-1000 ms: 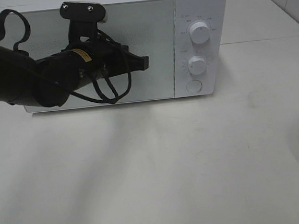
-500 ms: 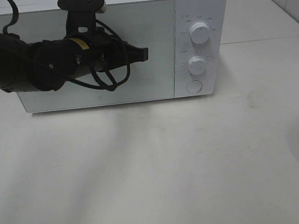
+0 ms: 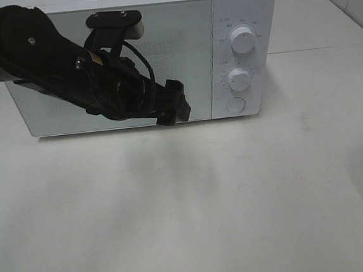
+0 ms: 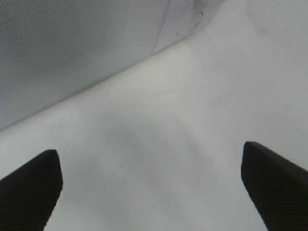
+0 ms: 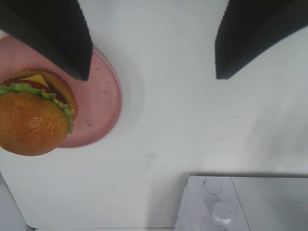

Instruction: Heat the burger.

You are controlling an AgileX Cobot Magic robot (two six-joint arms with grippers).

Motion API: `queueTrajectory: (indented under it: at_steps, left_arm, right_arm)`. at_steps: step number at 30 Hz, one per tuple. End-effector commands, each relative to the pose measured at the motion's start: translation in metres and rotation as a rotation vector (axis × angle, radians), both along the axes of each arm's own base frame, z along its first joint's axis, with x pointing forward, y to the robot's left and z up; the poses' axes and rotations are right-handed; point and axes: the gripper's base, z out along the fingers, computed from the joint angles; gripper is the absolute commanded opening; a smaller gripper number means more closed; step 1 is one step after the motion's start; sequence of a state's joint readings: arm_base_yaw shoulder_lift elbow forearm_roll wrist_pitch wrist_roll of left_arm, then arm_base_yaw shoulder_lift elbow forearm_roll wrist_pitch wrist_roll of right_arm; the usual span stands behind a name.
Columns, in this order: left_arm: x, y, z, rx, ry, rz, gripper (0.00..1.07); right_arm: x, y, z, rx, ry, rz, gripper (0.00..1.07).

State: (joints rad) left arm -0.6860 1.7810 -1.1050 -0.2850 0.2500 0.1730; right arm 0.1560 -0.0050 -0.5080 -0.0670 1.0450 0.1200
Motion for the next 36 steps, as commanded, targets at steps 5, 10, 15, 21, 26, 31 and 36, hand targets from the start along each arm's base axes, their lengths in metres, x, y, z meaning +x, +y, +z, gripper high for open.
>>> queueTrajectory:
  at_steps: [5,10,15,21,26,31,36]
  left_arm:
    - [-0.025,0.012,0.018,0.102,0.152,-0.079,0.98]
    - [-0.039,0.025,0.028,0.158,0.260,-0.105,0.98]
    - [-0.039,0.054,0.034,0.206,0.394,-0.045,0.98]
    - [-0.031,0.099,0.042,0.230,0.514,0.064,0.98]
    - [-0.026,0.138,0.050,0.216,0.594,0.171,0.98]
    - [-0.027,0.163,0.061,0.197,0.605,0.241,0.98]
    - [-0.035,0.190,0.081,0.165,0.568,0.323,0.98]
  right_arm:
    - [-0.004,0.000,0.001,-0.005,-0.034,0.002,0.71]
    - [-0.004,0.000,0.001,-0.005,-0.034,0.002,0.71]
    - [-0.004,0.000,0.001,-0.005,-0.034,0.002,0.71]
    - [-0.004,0.000,0.001,-0.005,-0.034,0.002,0.71]
    - [-0.004,0.000,0.001,-0.005,-0.034,0.002,0.71]
    - [-0.004,0.000,0.001,-0.005,-0.034,0.002,0.71]
    - [-0.004,0.000,0.001,-0.005,-0.034,0.002,0.71]
